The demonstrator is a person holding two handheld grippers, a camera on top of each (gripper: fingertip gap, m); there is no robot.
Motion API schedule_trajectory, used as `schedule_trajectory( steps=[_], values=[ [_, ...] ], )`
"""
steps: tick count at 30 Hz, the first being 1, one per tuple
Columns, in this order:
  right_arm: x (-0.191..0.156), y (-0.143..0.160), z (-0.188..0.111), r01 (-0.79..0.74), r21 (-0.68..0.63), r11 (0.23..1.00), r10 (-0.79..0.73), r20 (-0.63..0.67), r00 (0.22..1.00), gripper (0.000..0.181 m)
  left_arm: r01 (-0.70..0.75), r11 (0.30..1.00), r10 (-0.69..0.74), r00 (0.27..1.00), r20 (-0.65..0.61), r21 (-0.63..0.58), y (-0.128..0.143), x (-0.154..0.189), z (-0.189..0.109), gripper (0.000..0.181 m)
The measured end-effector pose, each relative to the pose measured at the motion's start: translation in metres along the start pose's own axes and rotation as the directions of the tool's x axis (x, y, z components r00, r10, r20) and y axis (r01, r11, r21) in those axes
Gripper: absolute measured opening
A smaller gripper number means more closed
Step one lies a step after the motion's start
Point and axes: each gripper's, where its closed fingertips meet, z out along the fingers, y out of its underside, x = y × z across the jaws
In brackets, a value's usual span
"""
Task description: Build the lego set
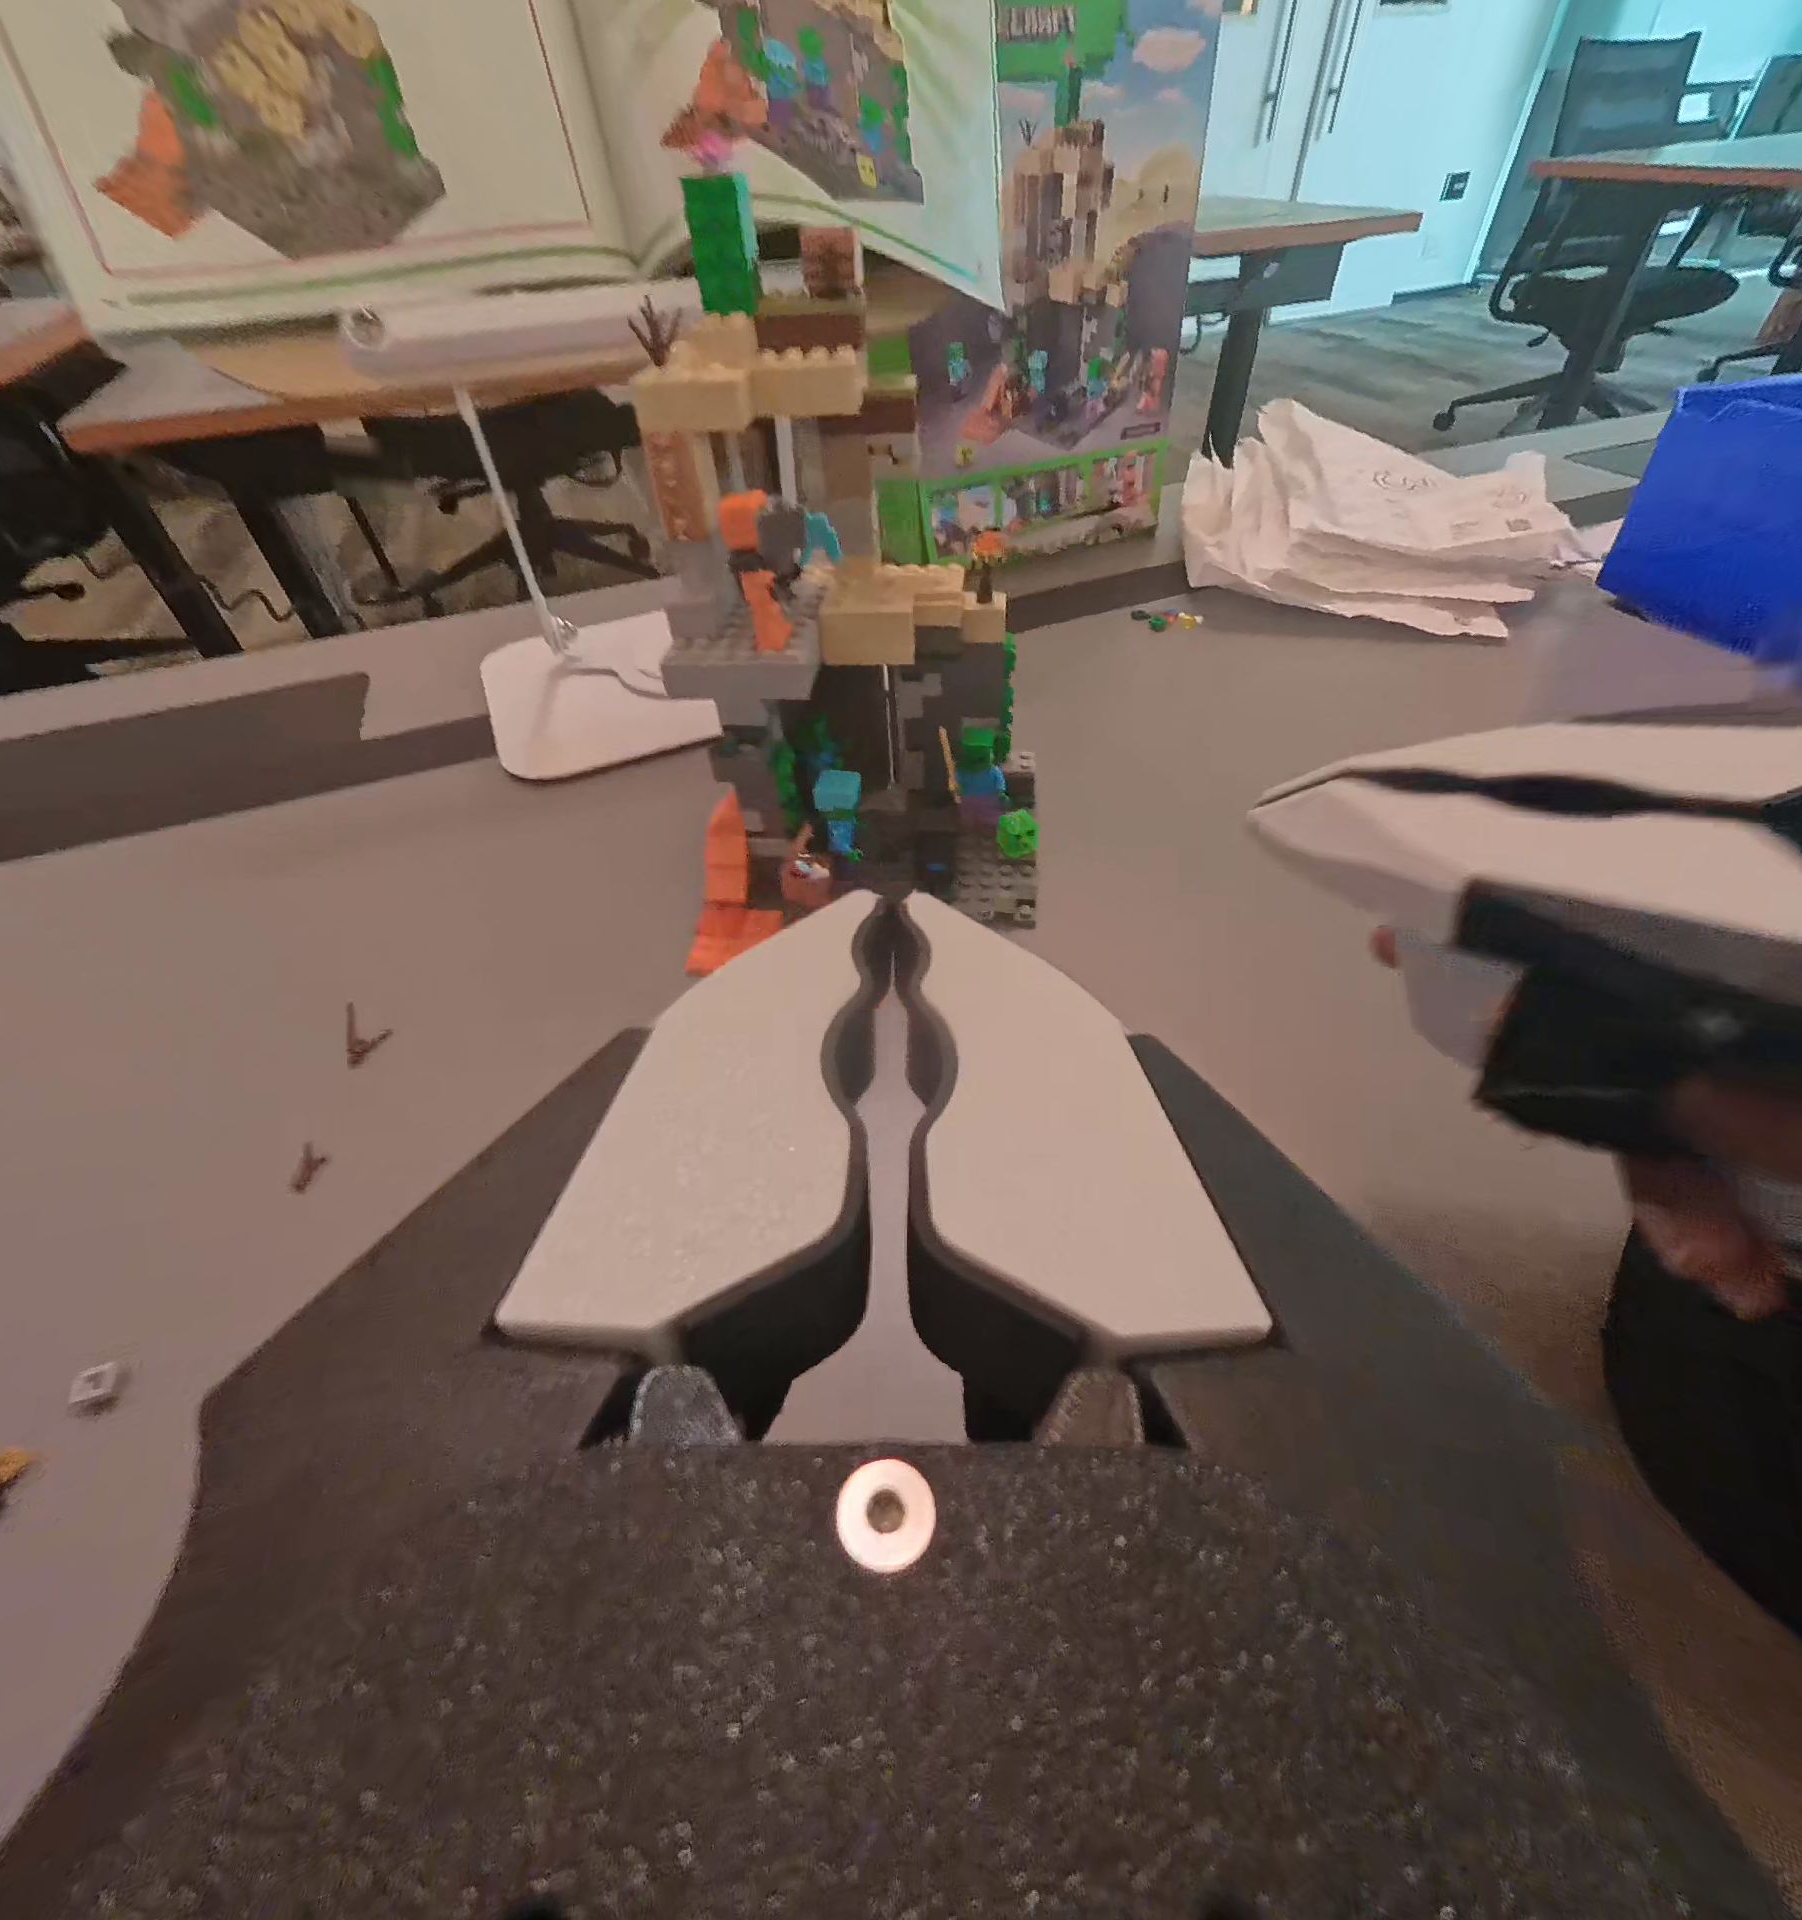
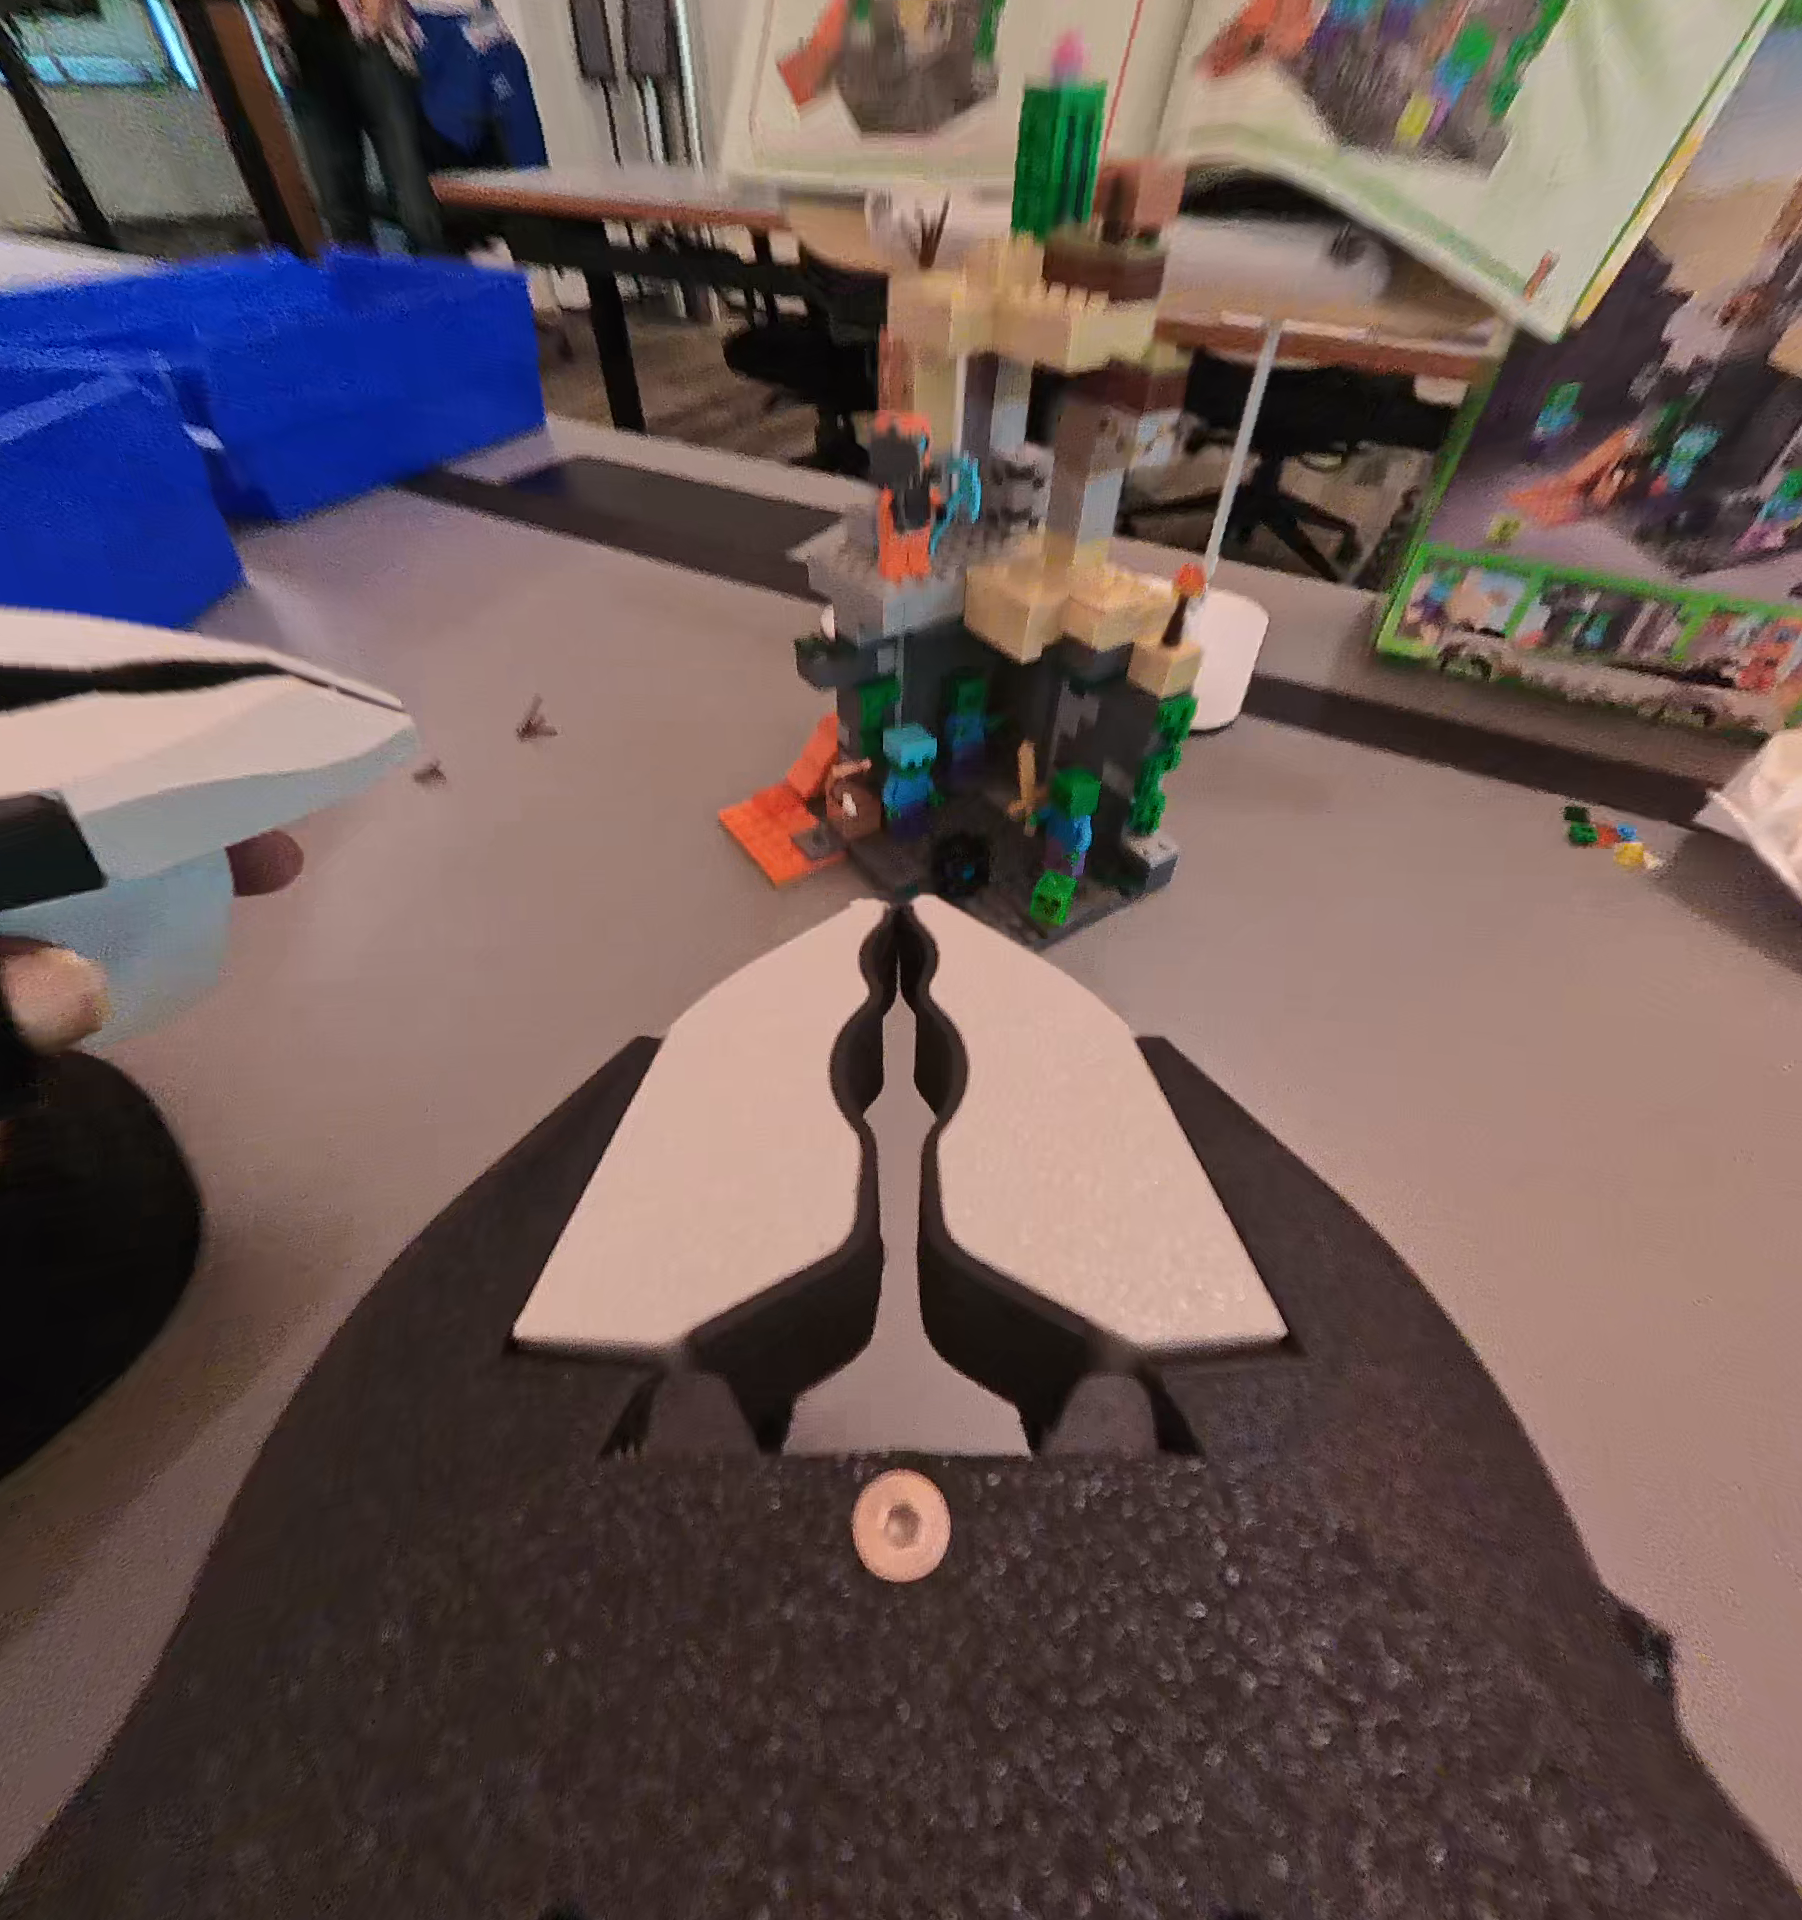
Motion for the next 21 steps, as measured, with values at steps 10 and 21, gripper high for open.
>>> schedule_trajectory(
  steps=[10,21],
  values=[
    [0.013,0.028,0.051,0.021,-0.147,0.989,-0.042,-0.138,0.99,0.0,-0.082,0.977,0.101,0.991,0.09,-0.195,0.034,0.0,0.071,0.0],
    [0.022,0.036,0.059,0.027,-0.161,0.987,-0.055,-0.174,0.983,0.0,-0.091,0.968,0.12,0.986,0.113,-0.234,0.052,-0.002,0.087,0.0]
  ],
)
